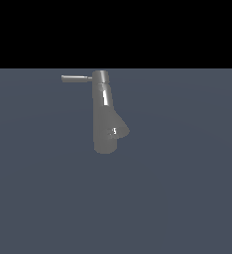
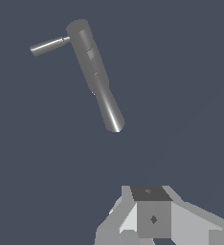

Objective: Turn on the faucet by rotating a designated handle.

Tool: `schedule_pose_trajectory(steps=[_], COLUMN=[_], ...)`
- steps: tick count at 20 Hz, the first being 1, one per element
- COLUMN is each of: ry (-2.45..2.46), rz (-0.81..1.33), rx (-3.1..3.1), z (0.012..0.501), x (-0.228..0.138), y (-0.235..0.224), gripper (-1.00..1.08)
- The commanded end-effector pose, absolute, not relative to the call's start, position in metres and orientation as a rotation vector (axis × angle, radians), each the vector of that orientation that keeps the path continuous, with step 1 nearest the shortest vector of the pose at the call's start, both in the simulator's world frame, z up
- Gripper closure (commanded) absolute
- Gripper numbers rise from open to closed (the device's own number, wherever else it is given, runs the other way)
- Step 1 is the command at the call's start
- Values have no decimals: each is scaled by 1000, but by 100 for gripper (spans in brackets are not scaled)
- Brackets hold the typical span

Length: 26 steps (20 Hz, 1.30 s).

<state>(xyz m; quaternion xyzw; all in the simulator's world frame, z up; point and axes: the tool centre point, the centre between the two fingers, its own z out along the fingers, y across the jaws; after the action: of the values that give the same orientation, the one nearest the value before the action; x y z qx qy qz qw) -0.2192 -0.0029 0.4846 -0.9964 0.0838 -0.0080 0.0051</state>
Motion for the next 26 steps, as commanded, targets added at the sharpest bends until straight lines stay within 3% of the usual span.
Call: schedule_pose_trajectory(steps=[1,26], ry=[324,1086], rz=[-20,-39], rx=[-3129,-3102], z=[483,430], x=[-209,-73], y=[-1,43], gripper=[108,108])
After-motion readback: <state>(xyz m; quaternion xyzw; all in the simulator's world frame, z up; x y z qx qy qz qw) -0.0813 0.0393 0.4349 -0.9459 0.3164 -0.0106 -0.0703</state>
